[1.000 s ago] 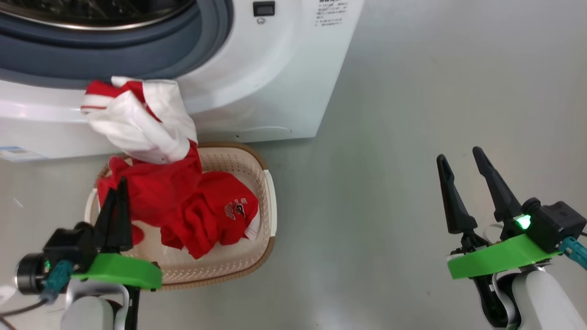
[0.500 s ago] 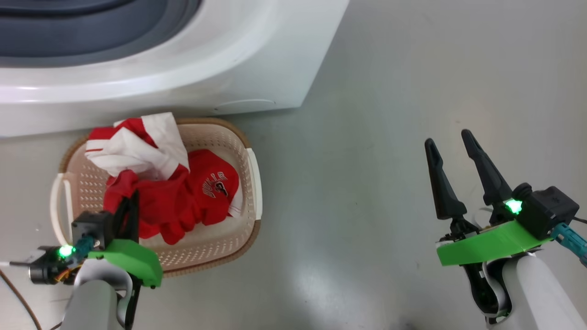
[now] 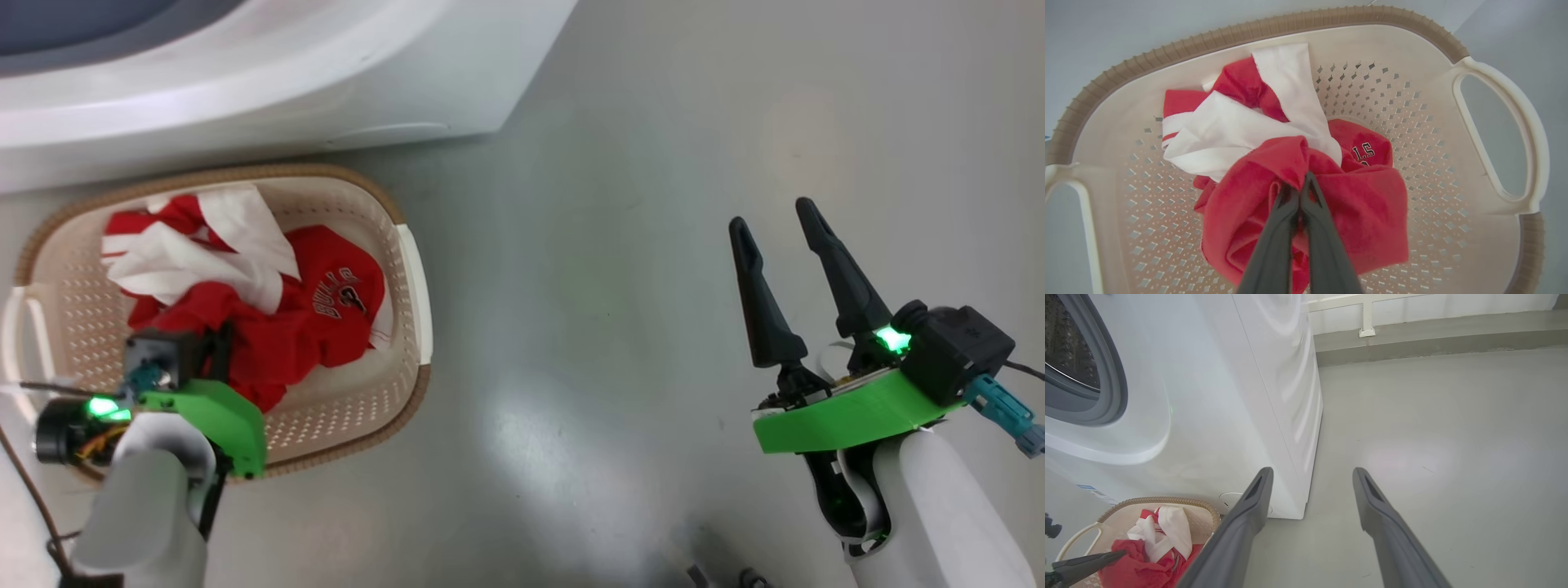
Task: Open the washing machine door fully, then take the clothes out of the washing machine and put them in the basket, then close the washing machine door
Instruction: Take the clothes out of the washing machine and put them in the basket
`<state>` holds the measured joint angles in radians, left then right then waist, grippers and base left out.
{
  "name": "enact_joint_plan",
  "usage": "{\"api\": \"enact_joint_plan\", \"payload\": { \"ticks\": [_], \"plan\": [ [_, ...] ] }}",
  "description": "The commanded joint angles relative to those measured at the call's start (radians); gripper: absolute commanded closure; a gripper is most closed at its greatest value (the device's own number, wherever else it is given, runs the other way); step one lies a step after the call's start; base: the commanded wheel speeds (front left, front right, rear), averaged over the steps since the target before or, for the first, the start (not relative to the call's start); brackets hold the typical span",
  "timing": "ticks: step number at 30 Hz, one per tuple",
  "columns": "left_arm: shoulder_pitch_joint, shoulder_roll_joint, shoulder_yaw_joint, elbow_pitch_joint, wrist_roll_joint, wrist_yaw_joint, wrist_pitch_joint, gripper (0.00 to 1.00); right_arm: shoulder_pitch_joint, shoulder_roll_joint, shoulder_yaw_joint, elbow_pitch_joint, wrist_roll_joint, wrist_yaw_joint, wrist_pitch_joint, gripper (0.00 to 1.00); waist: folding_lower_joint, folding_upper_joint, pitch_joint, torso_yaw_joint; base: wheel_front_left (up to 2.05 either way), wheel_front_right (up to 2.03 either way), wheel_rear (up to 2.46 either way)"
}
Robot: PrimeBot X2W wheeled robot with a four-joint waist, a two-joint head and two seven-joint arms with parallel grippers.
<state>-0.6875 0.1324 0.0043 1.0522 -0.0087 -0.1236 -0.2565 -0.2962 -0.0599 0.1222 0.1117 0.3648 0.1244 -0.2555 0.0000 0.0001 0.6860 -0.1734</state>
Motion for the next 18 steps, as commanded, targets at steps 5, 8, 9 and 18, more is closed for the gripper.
{"api": "enact_joint_plan", "payload": {
  "ticks": [5, 8, 9, 18],
  "plan": [
    [-0.062, 0.054, 0.011, 0.096, -0.003, -0.003, -0.005, 1.0, -0.013, 0.004, 0.038, -0.03, -0.012, 0.006, -0.006, 0.0, 0.0, -0.0001, 0.073, -0.03, 0.0, 0.0, 0.0],
    [-0.102, 0.061, 0.008, 0.148, -0.009, -0.003, -0.005, 1.0, -0.02, 0.006, 0.042, -0.033, -0.012, 0.006, -0.006, 0.0, 0.0, -0.0001, 0.09, -0.035, 0.0, 0.0, 0.0],
    [-0.112, 0.063, 0.009, 0.159, -0.013, -0.003, -0.005, 1.0, -0.022, 0.006, 0.042, -0.033, -0.012, 0.006, -0.006, 0.0, 0.0, -0.0001, 0.093, -0.036, 0.0, 0.0, 0.0],
    [-0.139, 0.063, 0.011, 0.183, -0.04, -0.004, -0.005, 0.0, -0.03, 0.007, 0.036, -0.028, -0.021, 0.006, -0.006, 0.0, 0.0, -0.0001, 0.078, -0.024, 0.0, 0.0, 0.0]
  ]
}}
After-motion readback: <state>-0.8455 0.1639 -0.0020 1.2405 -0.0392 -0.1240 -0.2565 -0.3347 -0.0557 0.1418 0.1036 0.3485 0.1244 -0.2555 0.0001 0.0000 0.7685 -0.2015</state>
